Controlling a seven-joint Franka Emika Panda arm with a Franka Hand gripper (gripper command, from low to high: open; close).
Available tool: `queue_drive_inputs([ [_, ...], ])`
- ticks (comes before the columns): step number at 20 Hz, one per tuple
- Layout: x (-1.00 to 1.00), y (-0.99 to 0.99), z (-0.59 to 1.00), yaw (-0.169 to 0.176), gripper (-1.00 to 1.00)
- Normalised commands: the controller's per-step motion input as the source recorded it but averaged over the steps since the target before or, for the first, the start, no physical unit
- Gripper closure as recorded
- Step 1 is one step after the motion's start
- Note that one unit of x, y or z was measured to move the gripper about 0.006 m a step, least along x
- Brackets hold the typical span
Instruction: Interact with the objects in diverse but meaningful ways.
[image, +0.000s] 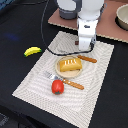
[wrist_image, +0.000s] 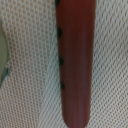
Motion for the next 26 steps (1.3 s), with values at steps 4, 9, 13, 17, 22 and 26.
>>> queue_drive_inputs([
  [4, 0.0, 0.14, -0.09, 0.0, 1.0],
  [9, 0.0, 0.17, -0.08, 0.0, 1.0],
  [13, 0.0, 0.18, 0.02, 0.001, 1.0],
  [17, -0.22, 0.07, 0.9, -0.012, 1.0],
  [22, -0.29, 0.0, 1.0, -0.046, 1.0],
  [26, -0.34, 0.0, 1.0, -0.007, 1.0],
])
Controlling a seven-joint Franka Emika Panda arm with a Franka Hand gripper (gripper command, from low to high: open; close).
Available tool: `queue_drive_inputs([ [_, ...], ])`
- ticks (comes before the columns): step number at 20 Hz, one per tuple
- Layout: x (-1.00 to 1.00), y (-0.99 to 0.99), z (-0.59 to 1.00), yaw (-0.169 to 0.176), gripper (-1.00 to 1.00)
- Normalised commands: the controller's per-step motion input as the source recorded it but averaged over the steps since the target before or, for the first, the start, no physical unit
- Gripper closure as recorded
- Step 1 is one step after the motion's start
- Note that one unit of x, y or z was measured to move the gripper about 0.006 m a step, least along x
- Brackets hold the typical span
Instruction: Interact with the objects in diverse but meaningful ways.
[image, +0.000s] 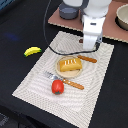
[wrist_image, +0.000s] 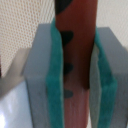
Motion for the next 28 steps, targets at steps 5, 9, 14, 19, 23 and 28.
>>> queue_drive_inputs([
  [5, -0.42, 0.0, 0.92, 0.0, 1.0],
  [9, -0.64, -0.13, 0.4, 0.014, 1.0],
  [14, -0.81, -0.36, 0.01, 0.014, 1.0],
  [19, -0.82, -0.39, -0.04, 0.02, 1.0],
  [23, -0.93, -0.36, -0.26, 0.018, 1.0],
  [28, -1.0, -0.31, -0.41, 0.025, 1.0],
])
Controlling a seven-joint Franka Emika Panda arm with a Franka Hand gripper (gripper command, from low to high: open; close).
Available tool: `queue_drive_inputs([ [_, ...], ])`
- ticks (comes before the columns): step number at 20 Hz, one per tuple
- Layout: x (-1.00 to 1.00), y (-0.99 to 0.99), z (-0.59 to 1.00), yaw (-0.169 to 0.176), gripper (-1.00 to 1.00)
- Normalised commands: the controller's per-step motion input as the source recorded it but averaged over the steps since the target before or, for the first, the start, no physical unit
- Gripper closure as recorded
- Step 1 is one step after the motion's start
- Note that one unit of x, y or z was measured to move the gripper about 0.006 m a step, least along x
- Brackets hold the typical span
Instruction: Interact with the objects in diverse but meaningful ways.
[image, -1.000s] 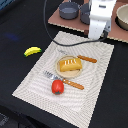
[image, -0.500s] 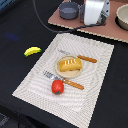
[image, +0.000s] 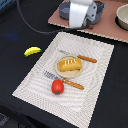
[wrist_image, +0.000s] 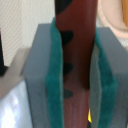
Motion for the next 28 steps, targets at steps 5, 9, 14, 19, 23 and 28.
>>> queue_drive_inputs([
  [5, -1.0, -0.3, -0.45, 0.03, 1.0],
  [9, -1.0, -0.3, -0.46, 0.022, 1.0],
  [14, -0.94, -0.25, -0.44, 0.015, 1.0],
  [19, -0.92, -0.08, -0.33, 0.037, 1.0],
  [23, -0.83, 0.0, -0.28, 0.06, 1.0],
  [28, -0.75, 0.0, -0.27, 0.051, 1.0],
])
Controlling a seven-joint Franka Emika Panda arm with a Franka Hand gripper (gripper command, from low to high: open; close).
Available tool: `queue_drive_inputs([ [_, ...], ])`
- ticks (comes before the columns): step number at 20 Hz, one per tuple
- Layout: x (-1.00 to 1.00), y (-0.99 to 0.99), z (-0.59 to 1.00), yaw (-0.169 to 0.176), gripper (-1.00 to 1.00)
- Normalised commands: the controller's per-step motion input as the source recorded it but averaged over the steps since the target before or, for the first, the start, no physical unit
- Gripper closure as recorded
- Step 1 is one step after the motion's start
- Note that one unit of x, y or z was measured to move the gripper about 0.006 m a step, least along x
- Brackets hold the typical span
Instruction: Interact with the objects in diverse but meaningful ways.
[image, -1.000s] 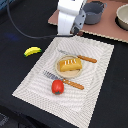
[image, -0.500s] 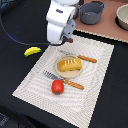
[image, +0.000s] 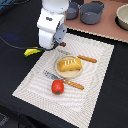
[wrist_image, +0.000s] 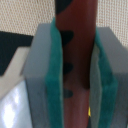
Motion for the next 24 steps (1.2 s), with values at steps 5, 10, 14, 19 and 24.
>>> queue_drive_inputs([
  [5, -0.74, 0.0, -0.32, 0.047, 1.0],
  [10, -0.78, 0.0, -0.35, 0.053, 1.0],
  [14, -0.64, 0.0, -0.29, 0.035, 1.0],
  [19, -0.15, 0.0, -0.04, 0.007, -1.0],
  [24, -0.14, 0.0, 0.05, 0.018, -1.0],
])
